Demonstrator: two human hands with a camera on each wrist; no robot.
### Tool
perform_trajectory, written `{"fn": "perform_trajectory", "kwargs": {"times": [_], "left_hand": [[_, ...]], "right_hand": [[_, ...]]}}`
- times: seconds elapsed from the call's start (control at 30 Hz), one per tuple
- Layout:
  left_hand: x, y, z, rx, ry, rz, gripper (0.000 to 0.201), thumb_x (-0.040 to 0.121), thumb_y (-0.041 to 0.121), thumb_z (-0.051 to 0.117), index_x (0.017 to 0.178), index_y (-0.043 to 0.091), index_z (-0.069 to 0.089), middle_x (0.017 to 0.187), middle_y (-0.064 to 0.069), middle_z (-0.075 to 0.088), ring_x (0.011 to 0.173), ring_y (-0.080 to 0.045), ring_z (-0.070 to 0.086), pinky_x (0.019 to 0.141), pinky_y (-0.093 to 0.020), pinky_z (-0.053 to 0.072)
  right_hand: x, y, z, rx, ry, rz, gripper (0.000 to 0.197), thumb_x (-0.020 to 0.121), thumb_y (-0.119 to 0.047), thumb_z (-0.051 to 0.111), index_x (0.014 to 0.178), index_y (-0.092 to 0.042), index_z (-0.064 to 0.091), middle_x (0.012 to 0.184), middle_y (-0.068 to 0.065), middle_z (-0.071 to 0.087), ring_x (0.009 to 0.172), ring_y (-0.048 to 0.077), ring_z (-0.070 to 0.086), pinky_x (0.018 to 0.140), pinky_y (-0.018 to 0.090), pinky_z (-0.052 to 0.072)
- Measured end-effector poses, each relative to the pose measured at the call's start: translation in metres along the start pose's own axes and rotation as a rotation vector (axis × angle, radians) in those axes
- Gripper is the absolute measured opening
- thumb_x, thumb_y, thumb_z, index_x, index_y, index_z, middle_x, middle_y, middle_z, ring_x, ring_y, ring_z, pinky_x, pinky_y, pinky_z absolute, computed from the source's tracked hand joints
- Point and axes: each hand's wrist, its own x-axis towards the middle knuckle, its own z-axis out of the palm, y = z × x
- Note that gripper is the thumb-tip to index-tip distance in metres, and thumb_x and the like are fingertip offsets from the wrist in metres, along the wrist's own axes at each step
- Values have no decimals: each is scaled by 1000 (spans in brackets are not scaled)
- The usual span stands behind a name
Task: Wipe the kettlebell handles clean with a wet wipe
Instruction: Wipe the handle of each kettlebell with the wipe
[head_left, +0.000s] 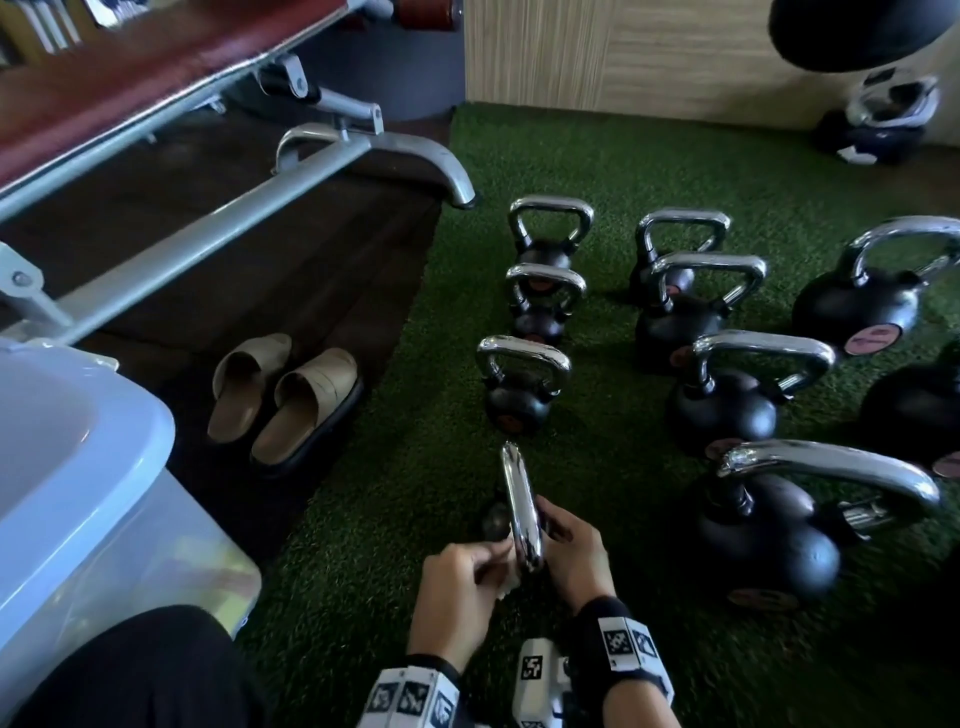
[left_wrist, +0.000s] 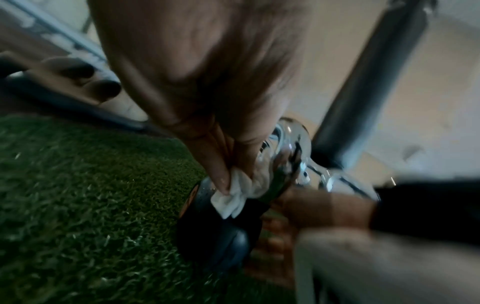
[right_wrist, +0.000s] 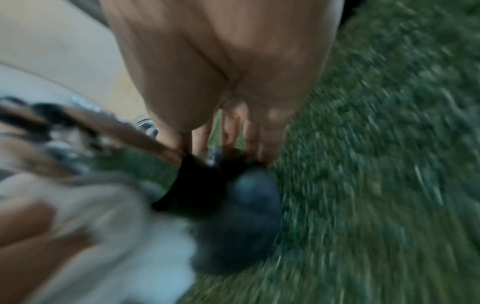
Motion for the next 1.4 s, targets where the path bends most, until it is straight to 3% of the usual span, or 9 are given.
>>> {"fn": "perform_trajectory", "kwargs": {"times": [0.1, 0.23, 0.5, 0.7, 0.83, 0.97, 1.13, 1.27, 1.4], "left_hand": [[7, -3, -12, -181, 14, -121, 29, 89, 8, 77, 101, 34, 79, 100, 16, 79, 98, 0, 74, 96, -32, 59], [21, 14, -36, -618, 144, -227, 22, 89, 3, 73, 108, 13, 78, 103, -5, 80, 96, -17, 77, 79, -23, 61], [21, 57, -54, -998, 35, -306, 40, 75, 17, 73, 110, -1, 74, 105, -19, 78, 83, -19, 76, 69, -22, 61], [20, 61, -51, -844, -48, -317, 19, 86, 17, 71, 100, 10, 82, 105, -10, 79, 90, -15, 70, 88, -28, 52], [28, 57, -52, -671, -127, -230, 26, 94, 11, 64, 115, 19, 79, 105, -1, 78, 86, -6, 68, 81, -23, 50], [53, 5, -32, -59, -172, -218, 91, 80, -14, 64, 157, 22, 32, 152, -7, 49, 136, -20, 50, 103, -35, 51], [49, -38, 35, 214, -301, -35, 145, 50, 64, 86, 163, 20, 7, 169, 1, 8, 157, -25, 10, 128, -45, 20], [46, -48, 51, 223, -48, 110, 113, 73, 63, 73, 158, 6, 27, 160, -7, 33, 149, -24, 35, 121, -43, 35], [59, -49, 33, 178, -129, 216, 94, 76, 43, 80, 154, 13, 37, 147, 0, 48, 136, -13, 49, 116, -39, 41]], "right_hand": [[-15, -31, -19, -127, 70, -65, 38, 83, -29, 84, 120, -28, 76, 109, -7, 78, 101, 8, 72, 99, 28, 55], [-40, -80, -37, -75, 279, -321, 25, 82, -20, 85, 97, -39, 79, 91, -11, 75, 77, -1, 70, 71, 7, 48], [-65, -151, -44, -149, -138, -570, 42, 68, -32, 95, 108, -35, 81, 102, -14, 76, 80, 7, 73, 78, 31, 60], [-64, -145, -46, -7, -59, -587, 27, 72, -28, 92, 98, -26, 84, 96, -11, 77, 83, 11, 75, 76, 31, 61], [-63, -140, -54, 62, 18, -563, 17, 80, -17, 88, 95, -23, 83, 89, -5, 77, 77, 12, 73, 71, 25, 57], [-57, -121, -70, 102, 173, -446, 16, 81, -20, 88, 95, -23, 82, 90, -4, 78, 80, 10, 74, 74, 27, 60], [-45, -93, -78, 3, 274, -257, 14, 78, -27, 88, 90, -28, 81, 83, -15, 78, 79, -1, 73, 78, 28, 60], [-39, -82, -76, -49, 318, -184, 12, 78, -27, 87, 83, -30, 76, 79, -16, 76, 75, -6, 70, 72, 18, 54], [-34, -77, -66, -24, 316, -133, 12, 82, -32, 84, 92, -33, 77, 81, -18, 77, 79, -10, 69, 72, 11, 51]]}}
